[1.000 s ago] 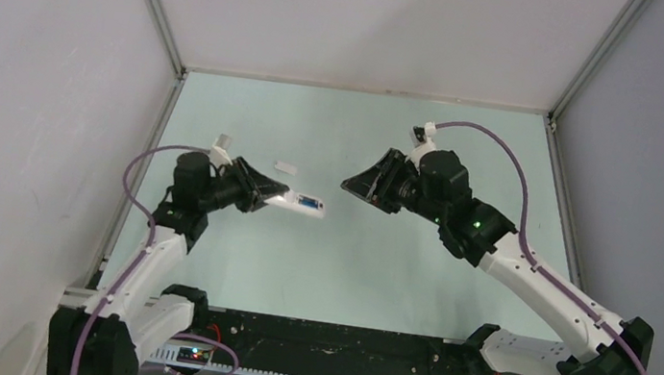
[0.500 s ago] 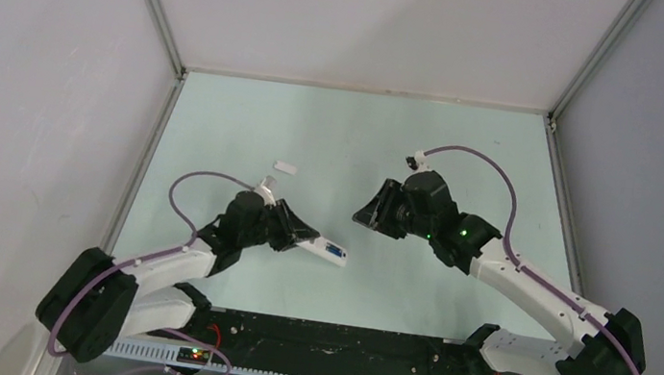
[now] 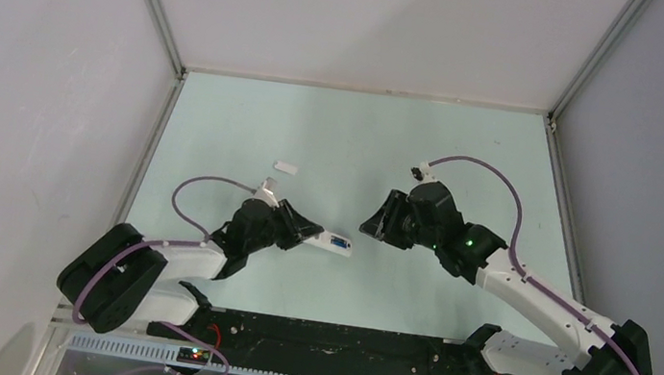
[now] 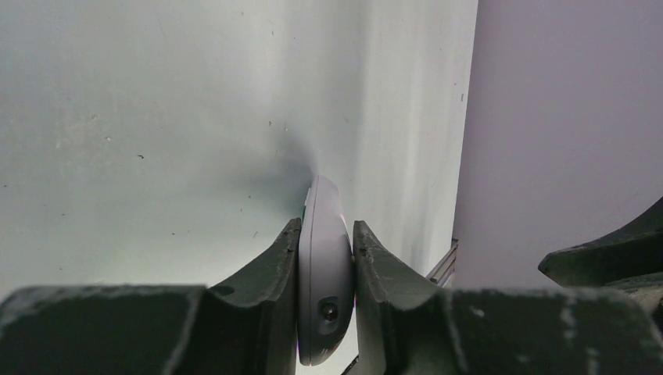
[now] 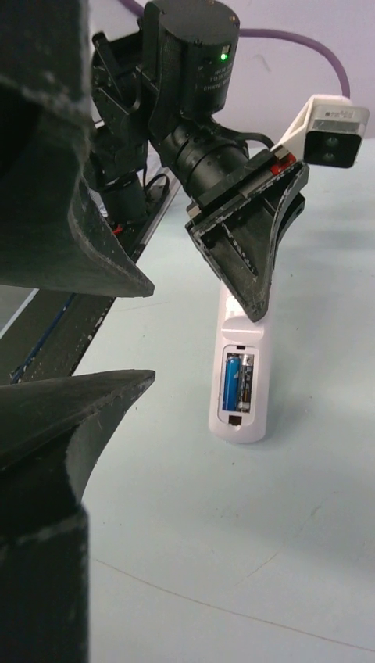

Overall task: Load the batteries into the remote control
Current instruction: Place the remote control at the center of the board, then move the battery cover to the center of the board.

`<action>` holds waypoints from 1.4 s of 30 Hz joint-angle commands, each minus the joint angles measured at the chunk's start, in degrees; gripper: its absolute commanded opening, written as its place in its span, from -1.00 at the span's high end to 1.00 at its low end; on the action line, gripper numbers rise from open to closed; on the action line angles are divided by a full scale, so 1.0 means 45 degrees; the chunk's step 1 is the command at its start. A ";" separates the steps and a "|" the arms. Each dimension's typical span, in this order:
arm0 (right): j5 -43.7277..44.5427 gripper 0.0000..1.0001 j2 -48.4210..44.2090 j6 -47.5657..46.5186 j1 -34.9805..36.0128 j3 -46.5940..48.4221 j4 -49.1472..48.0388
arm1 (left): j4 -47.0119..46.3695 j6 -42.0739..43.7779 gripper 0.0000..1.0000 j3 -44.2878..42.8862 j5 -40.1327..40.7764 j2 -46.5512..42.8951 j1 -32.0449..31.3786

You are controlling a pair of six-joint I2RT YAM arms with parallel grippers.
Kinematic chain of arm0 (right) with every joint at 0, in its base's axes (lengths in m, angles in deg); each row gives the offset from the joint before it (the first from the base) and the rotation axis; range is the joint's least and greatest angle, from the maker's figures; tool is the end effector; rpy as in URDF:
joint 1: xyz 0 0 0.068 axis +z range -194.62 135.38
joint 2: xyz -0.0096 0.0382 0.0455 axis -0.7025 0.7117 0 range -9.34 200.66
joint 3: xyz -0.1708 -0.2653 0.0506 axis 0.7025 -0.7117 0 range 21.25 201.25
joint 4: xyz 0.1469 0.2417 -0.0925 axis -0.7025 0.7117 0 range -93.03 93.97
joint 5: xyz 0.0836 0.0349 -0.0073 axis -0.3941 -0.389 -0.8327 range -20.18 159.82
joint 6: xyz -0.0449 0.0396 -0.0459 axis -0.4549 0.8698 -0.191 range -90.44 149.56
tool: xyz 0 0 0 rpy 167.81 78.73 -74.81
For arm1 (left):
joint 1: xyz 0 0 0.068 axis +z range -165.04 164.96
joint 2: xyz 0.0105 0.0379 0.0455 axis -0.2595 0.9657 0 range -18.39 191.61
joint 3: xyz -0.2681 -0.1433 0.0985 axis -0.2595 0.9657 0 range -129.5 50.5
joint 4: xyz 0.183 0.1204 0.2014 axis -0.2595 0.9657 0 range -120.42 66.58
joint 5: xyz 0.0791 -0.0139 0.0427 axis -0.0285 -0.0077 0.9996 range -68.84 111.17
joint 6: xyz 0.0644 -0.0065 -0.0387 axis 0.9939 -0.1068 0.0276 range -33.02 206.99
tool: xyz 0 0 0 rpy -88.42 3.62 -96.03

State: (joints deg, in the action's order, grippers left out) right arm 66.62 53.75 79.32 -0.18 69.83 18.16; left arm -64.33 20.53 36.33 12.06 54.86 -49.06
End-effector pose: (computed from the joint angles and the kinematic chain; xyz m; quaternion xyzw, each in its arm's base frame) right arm 0.1971 0.1983 0.2985 0.0285 0.8891 0.3511 0.2923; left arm 0.2023 -0.1489 0.1421 -0.1942 0.8199 -0.4536 0.2903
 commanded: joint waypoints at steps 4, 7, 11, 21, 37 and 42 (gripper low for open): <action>0.0411 0.08 0.0015 -0.1030 -0.0095 -0.0109 0.0246 | -0.0824 0.0533 0.15 0.0677 0.0754 0.0367 -0.0072; 0.0380 0.08 0.0156 -0.1109 -0.0127 -0.0126 0.0206 | -0.0824 0.0538 0.04 0.0931 0.1016 0.0670 -0.0067; 0.0280 0.08 0.0154 -0.1099 -0.0133 -0.0274 0.0036 | -0.0823 0.0557 0.00 0.1018 0.1249 0.1083 -0.0051; 0.0641 0.04 -0.0026 -0.1177 -0.0163 -0.0482 0.0353 | 0.2246 0.0974 -0.60 0.0721 0.3235 -0.0219 0.0332; 0.1225 0.00 -0.0049 -0.1424 -0.0355 -0.0463 0.0112 | 1.0101 0.5425 -0.68 -0.5284 0.6516 0.0440 0.2228; 0.0864 0.00 0.0178 -0.1501 -0.0844 -0.0463 -0.0574 | 1.0143 0.7178 -0.64 -0.8248 0.5911 0.3539 0.3316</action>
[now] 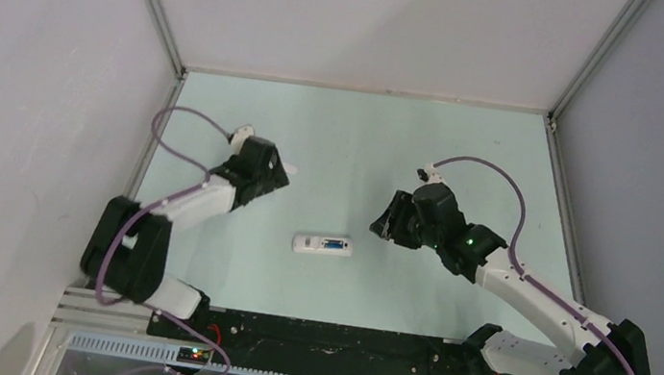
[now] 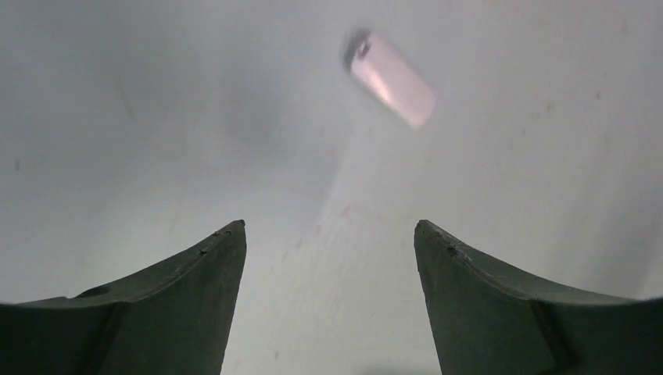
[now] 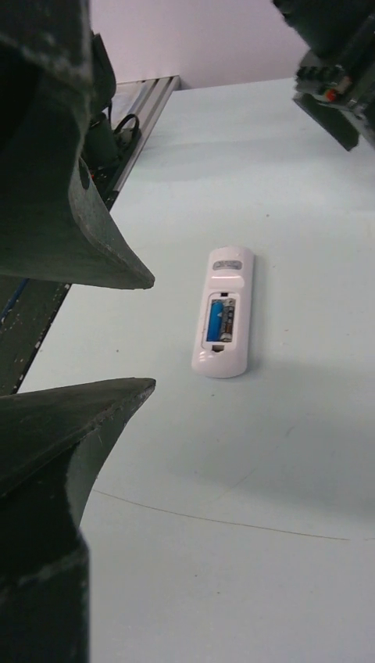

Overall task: Load the batteries into the remote control
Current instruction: Move the battery cover to the center of the board.

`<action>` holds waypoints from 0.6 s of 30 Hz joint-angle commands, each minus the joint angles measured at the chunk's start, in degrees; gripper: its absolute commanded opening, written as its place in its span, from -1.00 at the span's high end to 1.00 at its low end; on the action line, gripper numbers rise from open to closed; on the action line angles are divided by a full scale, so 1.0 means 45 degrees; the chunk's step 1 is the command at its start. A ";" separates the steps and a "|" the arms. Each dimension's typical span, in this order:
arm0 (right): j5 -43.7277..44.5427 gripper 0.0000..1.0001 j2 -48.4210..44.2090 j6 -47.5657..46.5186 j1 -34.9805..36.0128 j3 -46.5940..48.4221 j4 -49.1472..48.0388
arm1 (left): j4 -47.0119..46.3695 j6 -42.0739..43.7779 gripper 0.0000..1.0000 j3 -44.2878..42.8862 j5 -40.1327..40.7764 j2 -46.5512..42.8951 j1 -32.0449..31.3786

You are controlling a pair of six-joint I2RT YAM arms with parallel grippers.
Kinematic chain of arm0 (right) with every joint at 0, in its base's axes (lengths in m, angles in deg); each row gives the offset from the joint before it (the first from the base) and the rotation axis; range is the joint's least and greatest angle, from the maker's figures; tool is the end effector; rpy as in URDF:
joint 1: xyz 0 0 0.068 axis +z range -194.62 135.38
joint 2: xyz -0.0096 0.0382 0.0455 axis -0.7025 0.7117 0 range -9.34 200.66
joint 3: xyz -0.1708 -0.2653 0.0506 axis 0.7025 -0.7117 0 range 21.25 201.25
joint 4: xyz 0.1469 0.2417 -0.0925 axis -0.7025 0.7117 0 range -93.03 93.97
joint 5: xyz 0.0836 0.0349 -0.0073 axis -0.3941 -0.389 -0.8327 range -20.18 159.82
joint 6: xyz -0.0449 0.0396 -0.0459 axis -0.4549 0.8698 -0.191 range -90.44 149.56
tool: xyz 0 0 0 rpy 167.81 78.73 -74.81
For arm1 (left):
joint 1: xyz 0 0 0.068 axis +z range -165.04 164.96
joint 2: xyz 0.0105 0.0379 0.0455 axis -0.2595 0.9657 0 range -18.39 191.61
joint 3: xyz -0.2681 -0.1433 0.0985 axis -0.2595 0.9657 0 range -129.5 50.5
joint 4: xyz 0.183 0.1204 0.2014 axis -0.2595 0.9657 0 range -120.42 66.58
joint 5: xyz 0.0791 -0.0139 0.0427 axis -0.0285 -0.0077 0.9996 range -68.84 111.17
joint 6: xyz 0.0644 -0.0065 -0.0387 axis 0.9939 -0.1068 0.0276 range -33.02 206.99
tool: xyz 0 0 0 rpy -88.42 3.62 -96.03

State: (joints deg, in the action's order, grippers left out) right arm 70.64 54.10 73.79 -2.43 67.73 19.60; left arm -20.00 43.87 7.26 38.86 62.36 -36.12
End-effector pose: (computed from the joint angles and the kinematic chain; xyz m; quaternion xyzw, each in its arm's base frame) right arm 0.2042 0.1840 0.2796 0.0191 0.9046 0.2869 0.3148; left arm 0.3068 -0.0976 0.1968 -0.2305 0.8947 -0.0668 0.3768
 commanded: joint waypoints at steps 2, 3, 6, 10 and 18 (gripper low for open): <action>-0.0314 0.00 0.0209 -0.0245 -0.0562 0.0018 -0.0970 | 0.0446 0.2279 -0.65 -0.2760 -0.0311 0.2987 0.0568; -0.0420 0.00 0.0224 -0.0252 -0.0624 0.0046 -0.0988 | 0.0524 0.2336 -0.66 -0.3069 -0.0354 0.3293 0.0605; -0.0457 0.00 0.0237 -0.0318 -0.0842 0.0061 -0.1053 | 0.0538 0.2391 -0.66 -0.4250 -0.0446 0.4511 0.0673; -0.0565 0.00 0.0383 -0.0302 -0.1040 0.0062 -0.1175 | 0.0610 0.1844 -0.65 -0.5196 -0.0490 0.5342 0.0721; -0.0872 0.01 0.0697 -0.0176 -0.1088 0.0062 -0.1375 | 0.0769 -0.0167 -0.60 -0.6008 -0.0215 0.6573 0.0730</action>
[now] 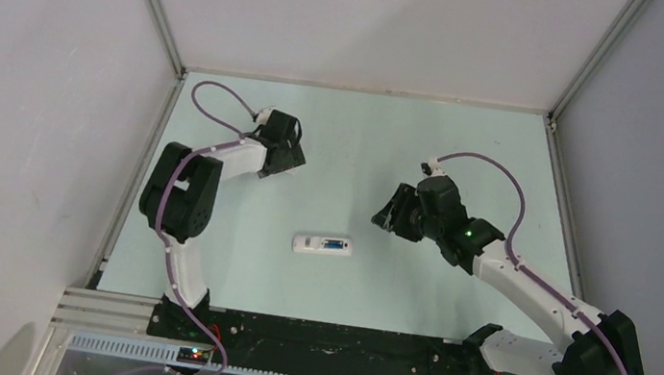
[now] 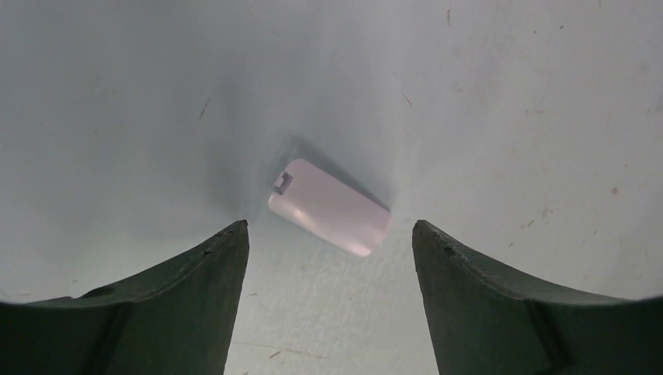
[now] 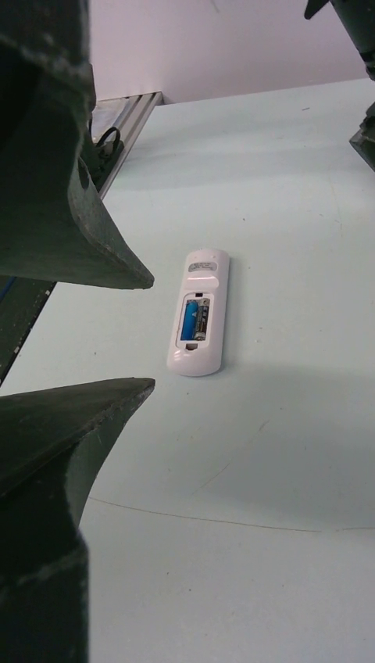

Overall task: Load the batteries into the remote control
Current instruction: Move the battery cover to the center of the board.

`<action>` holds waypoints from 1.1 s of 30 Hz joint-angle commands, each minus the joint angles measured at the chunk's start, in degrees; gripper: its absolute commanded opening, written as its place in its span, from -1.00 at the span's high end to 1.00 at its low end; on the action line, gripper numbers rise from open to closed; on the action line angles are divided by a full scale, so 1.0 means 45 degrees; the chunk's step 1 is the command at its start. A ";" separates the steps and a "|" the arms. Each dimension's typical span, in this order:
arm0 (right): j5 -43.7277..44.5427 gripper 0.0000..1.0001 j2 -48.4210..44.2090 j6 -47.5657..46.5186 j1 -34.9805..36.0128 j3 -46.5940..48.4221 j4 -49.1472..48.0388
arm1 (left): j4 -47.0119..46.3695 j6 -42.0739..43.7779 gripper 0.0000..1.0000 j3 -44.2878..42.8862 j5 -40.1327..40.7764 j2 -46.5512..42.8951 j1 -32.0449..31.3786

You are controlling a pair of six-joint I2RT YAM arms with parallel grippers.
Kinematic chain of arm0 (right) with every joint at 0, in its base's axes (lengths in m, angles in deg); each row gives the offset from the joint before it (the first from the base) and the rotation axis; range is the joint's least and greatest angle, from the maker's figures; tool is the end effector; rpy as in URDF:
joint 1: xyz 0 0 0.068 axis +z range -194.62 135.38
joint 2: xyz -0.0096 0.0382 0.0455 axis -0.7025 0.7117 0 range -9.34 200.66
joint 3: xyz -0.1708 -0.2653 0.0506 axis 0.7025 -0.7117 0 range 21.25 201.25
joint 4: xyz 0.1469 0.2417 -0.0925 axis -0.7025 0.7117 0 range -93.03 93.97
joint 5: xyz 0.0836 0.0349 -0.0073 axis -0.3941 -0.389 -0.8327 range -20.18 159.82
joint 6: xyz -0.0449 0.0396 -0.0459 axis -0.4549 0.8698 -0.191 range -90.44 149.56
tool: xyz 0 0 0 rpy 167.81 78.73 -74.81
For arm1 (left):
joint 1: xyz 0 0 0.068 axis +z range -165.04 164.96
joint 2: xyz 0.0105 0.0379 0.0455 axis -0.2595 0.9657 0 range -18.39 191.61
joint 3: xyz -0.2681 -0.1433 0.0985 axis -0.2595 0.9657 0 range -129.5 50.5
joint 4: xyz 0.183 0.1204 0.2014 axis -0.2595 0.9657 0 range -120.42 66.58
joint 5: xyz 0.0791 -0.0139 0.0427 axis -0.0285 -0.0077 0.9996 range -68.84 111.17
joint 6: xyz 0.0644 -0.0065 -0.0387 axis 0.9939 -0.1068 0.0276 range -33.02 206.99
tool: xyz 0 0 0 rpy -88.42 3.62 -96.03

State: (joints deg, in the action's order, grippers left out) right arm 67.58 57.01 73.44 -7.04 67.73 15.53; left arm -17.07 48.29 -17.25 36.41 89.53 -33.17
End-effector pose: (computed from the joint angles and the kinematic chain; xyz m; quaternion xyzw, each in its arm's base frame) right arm 0.2277 0.1784 0.2739 0.0409 0.8994 0.2971 0.3181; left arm 0.4345 -0.1248 0.1648 -0.2089 0.9188 -0.0368 0.3329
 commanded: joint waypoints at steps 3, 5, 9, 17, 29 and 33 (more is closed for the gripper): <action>-0.0205 0.01 -0.0037 -0.0210 -0.0119 0.0062 -0.0359 | 0.0296 -0.1828 -0.46 -0.0713 0.0882 0.0746 0.0066; -0.0256 0.01 -0.0064 -0.0267 -0.0201 0.0062 -0.0350 | 0.0487 -0.2204 -0.33 -0.0886 0.1152 0.0830 0.0055; -0.0573 0.01 -0.0183 -0.0332 -0.0360 0.0062 -0.0443 | 0.1105 -0.2441 -0.09 -0.1753 0.1414 0.1268 -0.0018; -0.0911 0.02 -0.0801 -0.0339 -0.0678 0.0062 -0.0418 | 0.4429 -0.1738 -0.10 -0.4567 0.2063 0.2817 -0.0163; -0.1224 0.02 -0.1477 -0.0222 -0.0896 0.0062 -0.0591 | 0.7685 0.0073 -0.10 -0.8367 0.1559 0.4796 -0.0493; -0.1206 0.02 -0.1642 -0.0254 -0.0964 0.0062 -0.0419 | 0.7856 0.0257 -0.06 -0.8766 0.1031 0.5081 -0.0797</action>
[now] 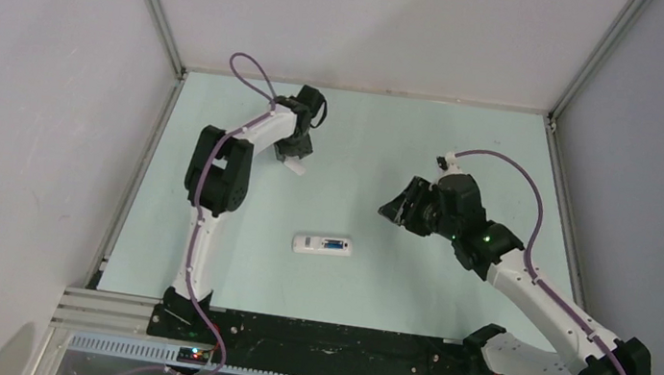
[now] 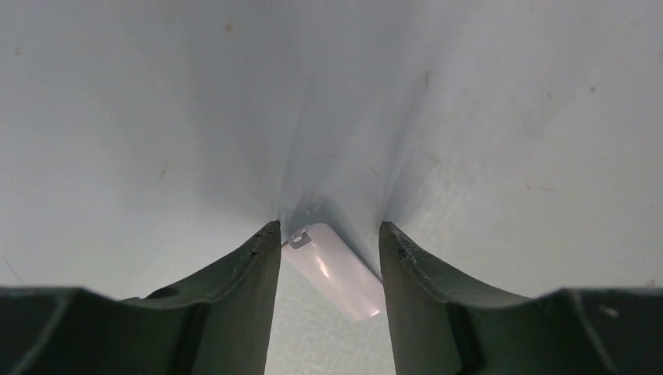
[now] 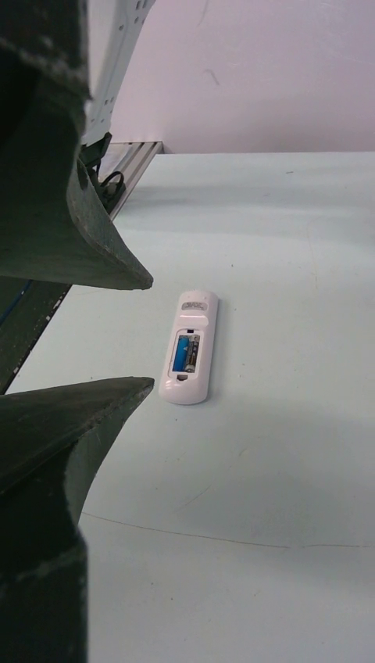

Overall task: Load the batteries into the remote control
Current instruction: Move the battery cover to the center of the board.

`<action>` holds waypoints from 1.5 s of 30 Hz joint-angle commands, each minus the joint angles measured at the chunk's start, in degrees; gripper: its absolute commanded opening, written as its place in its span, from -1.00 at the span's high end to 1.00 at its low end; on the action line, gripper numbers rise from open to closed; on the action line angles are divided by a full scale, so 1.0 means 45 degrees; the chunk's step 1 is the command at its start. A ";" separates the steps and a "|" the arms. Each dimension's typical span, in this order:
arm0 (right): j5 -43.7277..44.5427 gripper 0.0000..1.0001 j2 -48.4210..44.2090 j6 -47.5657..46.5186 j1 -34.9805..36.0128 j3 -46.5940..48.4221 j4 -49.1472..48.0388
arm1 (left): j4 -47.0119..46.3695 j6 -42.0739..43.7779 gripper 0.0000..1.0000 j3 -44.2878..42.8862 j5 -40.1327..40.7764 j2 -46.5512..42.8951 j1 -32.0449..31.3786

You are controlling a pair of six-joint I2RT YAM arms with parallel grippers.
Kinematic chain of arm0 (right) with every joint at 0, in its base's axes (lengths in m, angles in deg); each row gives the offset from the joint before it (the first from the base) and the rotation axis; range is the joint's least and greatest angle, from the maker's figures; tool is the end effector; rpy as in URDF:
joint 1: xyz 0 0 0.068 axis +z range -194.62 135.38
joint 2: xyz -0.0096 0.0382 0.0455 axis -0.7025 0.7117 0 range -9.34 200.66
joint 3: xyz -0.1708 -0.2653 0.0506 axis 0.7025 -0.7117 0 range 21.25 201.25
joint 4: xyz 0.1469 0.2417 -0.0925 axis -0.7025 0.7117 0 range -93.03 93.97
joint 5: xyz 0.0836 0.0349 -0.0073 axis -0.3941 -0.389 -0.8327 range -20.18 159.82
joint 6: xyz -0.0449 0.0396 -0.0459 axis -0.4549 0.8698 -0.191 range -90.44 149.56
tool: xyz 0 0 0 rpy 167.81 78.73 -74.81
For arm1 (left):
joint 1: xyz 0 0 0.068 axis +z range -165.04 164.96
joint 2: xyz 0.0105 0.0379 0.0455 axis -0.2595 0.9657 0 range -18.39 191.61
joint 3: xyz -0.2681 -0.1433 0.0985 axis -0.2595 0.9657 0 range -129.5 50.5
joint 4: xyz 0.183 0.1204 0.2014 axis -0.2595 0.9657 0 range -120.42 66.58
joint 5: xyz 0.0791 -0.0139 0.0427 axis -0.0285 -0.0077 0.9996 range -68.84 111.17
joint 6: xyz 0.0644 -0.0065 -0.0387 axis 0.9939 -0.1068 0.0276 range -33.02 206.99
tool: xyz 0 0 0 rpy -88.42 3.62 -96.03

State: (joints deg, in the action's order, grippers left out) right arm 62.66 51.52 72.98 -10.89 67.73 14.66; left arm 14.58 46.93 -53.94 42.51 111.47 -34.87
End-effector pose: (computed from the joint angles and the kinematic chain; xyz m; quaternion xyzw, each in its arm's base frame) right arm 0.2230 0.1585 0.3009 0.0435 0.8727 0.3441 0.3438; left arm 0.5217 -0.1636 0.1601 -0.2011 0.9478 0.0747 0.2360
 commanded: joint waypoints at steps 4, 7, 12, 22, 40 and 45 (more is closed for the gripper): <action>-0.0058 0.02 -0.0643 -0.0197 -0.0163 0.0062 -0.0060 | 0.0883 0.0428 -0.10 -0.0215 -0.0018 0.0085 -0.0530; -0.0030 0.02 -0.0772 -0.0276 -0.0197 0.0047 0.0067 | 0.0872 0.0434 -0.18 0.0159 0.0059 -0.0154 -0.0576; -0.0047 0.01 -0.0902 -0.0312 -0.0192 0.0055 0.0226 | 0.0869 0.0500 -0.30 0.0777 -0.0059 -0.0469 -0.0696; 0.0036 0.02 -0.1491 -0.0313 -0.0206 -0.0127 0.0495 | 0.0811 0.0058 -0.23 0.1815 -0.0532 -0.1030 -0.0846; 0.0244 0.03 -0.2337 -0.0226 -0.0202 -0.0390 0.1079 | 0.0016 -0.0530 -0.07 0.2233 -0.0194 -0.1213 -0.0705; 0.0262 0.03 -0.2292 -0.0278 -0.0248 -0.0404 0.1113 | 0.0036 -0.0651 -0.07 0.1831 -0.0394 -0.0930 -0.0568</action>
State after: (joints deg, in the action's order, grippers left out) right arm 63.08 41.86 72.39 -11.57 66.09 19.62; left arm 13.62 45.36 -43.98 40.21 105.37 -38.70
